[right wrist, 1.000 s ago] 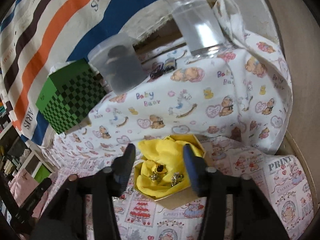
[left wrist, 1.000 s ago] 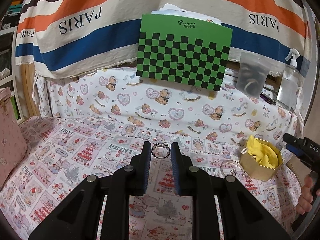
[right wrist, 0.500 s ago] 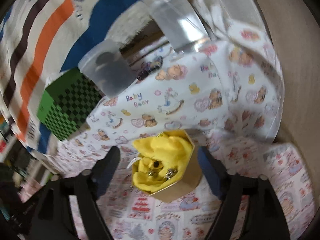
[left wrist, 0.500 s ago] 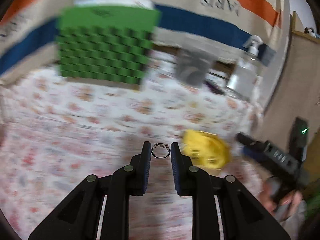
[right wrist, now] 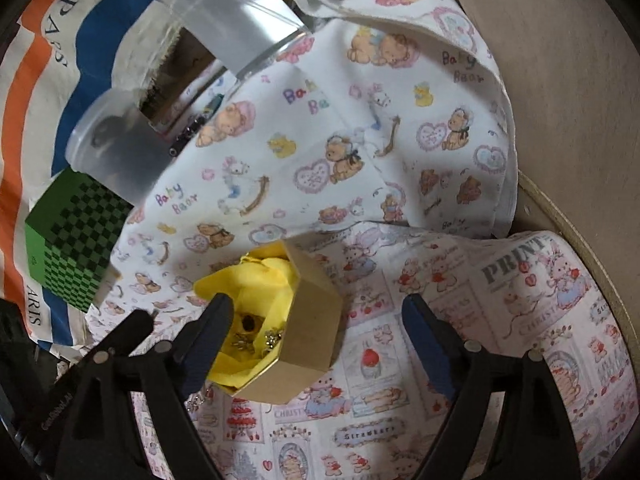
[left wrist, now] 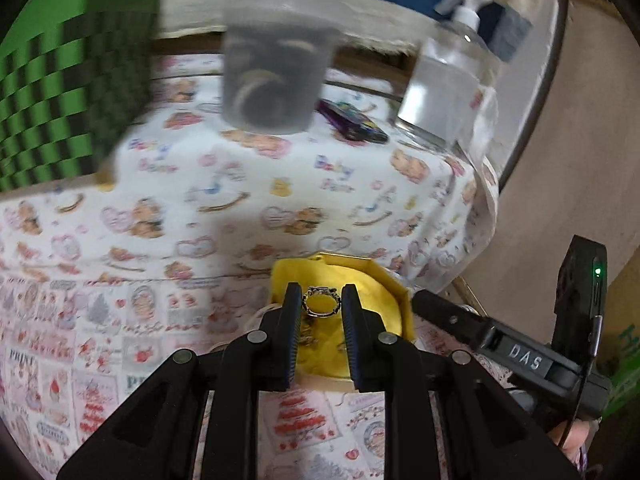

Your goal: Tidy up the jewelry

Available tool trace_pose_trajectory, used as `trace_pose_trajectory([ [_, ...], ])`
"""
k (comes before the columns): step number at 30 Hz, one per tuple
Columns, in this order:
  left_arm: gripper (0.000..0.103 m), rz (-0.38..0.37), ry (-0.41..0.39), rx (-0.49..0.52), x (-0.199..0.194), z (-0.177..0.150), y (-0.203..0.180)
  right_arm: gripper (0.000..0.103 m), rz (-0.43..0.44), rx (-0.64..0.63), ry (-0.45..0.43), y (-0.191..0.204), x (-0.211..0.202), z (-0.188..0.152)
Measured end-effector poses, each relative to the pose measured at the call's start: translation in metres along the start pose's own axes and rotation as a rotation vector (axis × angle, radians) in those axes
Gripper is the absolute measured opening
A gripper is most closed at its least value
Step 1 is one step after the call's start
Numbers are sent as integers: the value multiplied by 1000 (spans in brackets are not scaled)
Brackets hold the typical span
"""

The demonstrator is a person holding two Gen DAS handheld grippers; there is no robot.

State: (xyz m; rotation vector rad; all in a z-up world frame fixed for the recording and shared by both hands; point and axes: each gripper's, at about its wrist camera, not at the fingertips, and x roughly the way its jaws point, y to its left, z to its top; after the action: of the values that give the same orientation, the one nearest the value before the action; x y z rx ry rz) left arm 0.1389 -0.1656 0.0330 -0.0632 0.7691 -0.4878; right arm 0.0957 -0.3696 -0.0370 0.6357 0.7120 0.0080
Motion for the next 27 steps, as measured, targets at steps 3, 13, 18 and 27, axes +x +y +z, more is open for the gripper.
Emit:
trace_pose_trajectory([
  [3,22,3,0,21,5,3,-8,85,-26,15,-24,-3,-4,1],
  [13,72,118,-140,107,-45,2,-1,85,-31,79,-73,-13,-20,9],
  [18,89,224,-262,110,-86,-6,15,87,-43,-19,-140,7,-35,6],
  [27,95,304,-313,40,-107,-43,56,91,-68,-163,-199,35,-40,-6],
])
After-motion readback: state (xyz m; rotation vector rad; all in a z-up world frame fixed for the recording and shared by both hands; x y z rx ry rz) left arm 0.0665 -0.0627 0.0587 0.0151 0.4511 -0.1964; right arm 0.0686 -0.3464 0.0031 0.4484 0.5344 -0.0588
